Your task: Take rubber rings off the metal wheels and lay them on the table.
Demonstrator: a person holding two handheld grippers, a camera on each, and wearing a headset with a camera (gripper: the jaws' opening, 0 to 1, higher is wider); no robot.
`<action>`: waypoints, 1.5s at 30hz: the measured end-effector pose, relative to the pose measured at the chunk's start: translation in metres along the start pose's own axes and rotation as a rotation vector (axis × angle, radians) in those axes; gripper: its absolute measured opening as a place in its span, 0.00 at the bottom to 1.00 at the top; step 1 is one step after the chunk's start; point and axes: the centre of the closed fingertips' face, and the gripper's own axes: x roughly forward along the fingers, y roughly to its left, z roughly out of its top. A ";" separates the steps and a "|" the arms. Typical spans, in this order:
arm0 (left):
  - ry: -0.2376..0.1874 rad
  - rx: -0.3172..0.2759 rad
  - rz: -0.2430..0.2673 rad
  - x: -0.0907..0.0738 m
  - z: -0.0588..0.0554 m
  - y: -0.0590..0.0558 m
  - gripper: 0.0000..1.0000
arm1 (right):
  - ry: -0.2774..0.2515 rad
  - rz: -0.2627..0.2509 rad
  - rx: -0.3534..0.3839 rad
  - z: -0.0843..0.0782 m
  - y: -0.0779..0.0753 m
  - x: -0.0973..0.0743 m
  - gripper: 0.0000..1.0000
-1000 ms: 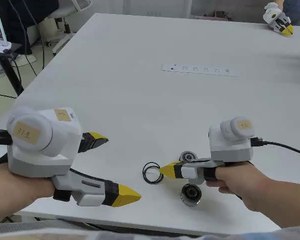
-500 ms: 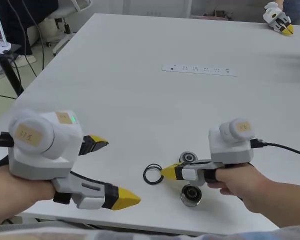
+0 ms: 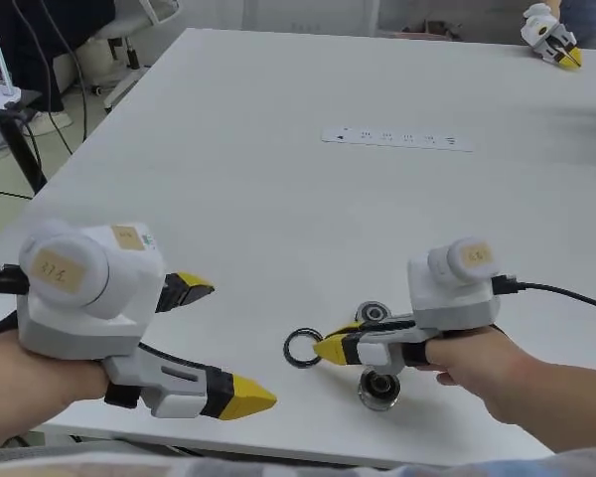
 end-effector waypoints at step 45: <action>0.006 0.025 -0.013 0.017 0.028 0.020 0.84 | -0.176 -0.091 -0.024 0.043 -0.025 -0.060 0.28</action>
